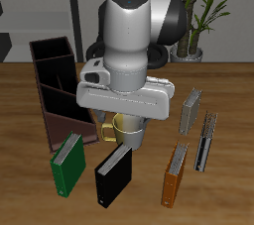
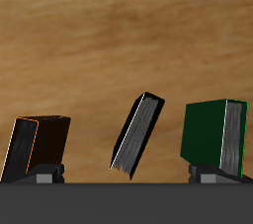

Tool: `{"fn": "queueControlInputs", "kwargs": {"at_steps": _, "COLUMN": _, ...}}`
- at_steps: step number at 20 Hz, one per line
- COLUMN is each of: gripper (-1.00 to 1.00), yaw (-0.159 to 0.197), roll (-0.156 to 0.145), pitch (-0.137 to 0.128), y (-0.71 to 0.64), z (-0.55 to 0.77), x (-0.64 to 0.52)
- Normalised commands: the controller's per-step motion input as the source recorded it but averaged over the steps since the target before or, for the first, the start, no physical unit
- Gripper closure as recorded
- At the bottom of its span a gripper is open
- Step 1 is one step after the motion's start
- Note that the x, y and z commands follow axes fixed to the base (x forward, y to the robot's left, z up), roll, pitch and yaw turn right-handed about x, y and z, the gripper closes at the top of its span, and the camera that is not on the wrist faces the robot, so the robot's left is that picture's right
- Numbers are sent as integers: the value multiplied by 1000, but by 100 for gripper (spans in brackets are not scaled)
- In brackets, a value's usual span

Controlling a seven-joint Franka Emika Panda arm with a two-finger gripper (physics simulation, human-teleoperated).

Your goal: Place the black book into the right desk caddy's back compartment

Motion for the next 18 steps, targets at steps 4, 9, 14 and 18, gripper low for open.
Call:
{"fn": "queueControlInputs", "kwargs": {"at_steps": 4, "gripper": -100, "yaw": -19, "roll": 1, "pitch": 7, "y": 71, "z": -225, "x": 49}}
{"fn": "queueControlInputs", "kwargs": {"at_steps": 9, "gripper": -100, "yaw": -25, "roll": 7, "pitch": 24, "y": 7, "z": -267, "x": 47}}
{"fn": "queueControlInputs", "kwargs": {"at_steps": 14, "gripper": -100, "yaw": -29, "roll": -15, "pitch": 11, "y": -72, "z": -222, "x": 2}}
{"fn": "queueControlInputs", "kwargs": {"at_steps": 18, "gripper": -100, "yaw": -16, "roll": -12, "pitch": 20, "y": -90, "z": -142, "x": -25}}
